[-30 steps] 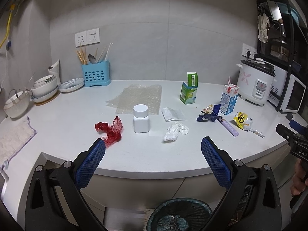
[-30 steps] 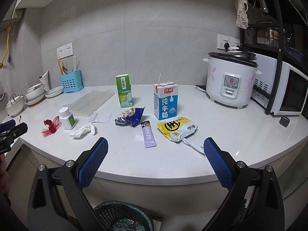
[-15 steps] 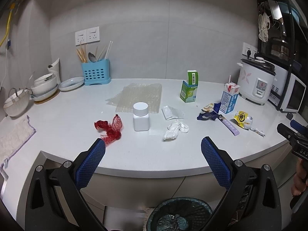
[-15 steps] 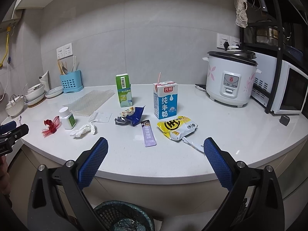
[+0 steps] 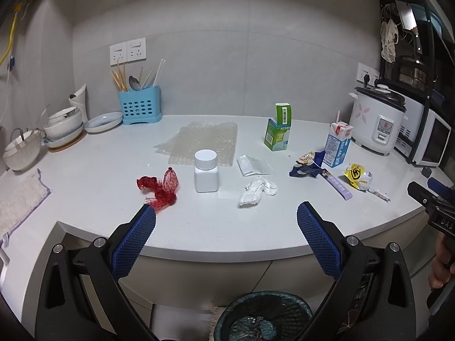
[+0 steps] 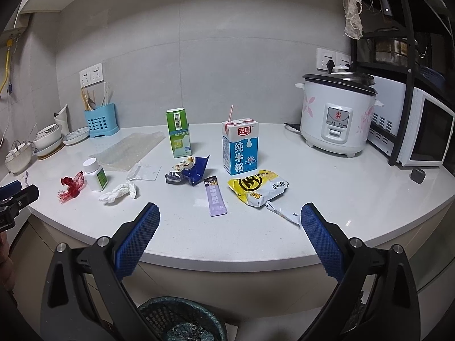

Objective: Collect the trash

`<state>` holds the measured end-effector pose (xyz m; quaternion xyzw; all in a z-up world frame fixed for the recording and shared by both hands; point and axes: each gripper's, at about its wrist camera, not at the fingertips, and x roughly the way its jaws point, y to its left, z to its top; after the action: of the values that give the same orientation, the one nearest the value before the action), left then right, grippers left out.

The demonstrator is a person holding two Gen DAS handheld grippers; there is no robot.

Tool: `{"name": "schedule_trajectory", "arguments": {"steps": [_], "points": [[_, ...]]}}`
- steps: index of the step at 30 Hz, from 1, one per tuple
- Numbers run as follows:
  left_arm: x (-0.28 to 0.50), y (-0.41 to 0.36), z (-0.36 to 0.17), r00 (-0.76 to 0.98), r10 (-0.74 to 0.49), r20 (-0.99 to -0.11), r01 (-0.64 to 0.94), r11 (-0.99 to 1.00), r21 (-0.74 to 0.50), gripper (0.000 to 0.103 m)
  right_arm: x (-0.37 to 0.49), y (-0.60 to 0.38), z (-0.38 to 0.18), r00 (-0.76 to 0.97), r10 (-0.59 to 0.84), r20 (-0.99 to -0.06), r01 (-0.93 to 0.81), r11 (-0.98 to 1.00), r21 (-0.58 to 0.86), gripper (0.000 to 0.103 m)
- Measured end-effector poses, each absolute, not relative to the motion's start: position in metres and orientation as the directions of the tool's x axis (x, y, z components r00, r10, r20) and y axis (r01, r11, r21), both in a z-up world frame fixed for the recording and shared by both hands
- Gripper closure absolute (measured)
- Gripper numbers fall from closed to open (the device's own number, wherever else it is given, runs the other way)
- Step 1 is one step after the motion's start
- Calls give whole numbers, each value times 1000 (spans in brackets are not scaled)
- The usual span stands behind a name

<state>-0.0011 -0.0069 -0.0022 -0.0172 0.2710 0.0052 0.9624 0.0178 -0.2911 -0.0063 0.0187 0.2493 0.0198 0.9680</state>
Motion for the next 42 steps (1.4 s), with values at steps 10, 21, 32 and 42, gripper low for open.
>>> {"name": "schedule_trajectory", "arguments": {"steps": [10,21,32,42], "points": [[-1,-5,-3,853,1,-523,-21,999,-32,6,21,-289,-9,870,50,-491,-32,998,45,7],[12,-1,-2,845,12,-535,-28,999,-21,6,39,-291,-8,867,43,-497,-21,999,50,7],[101,10,-14,807,52,-588,-73,997,-12,6,117,-307,-13,816,-4,-578,21,1000,21,7],[180,14,-48,755,73,-651,-102,995,-7,6,192,-338,-40,709,-18,-705,60,998,35,7]]}}
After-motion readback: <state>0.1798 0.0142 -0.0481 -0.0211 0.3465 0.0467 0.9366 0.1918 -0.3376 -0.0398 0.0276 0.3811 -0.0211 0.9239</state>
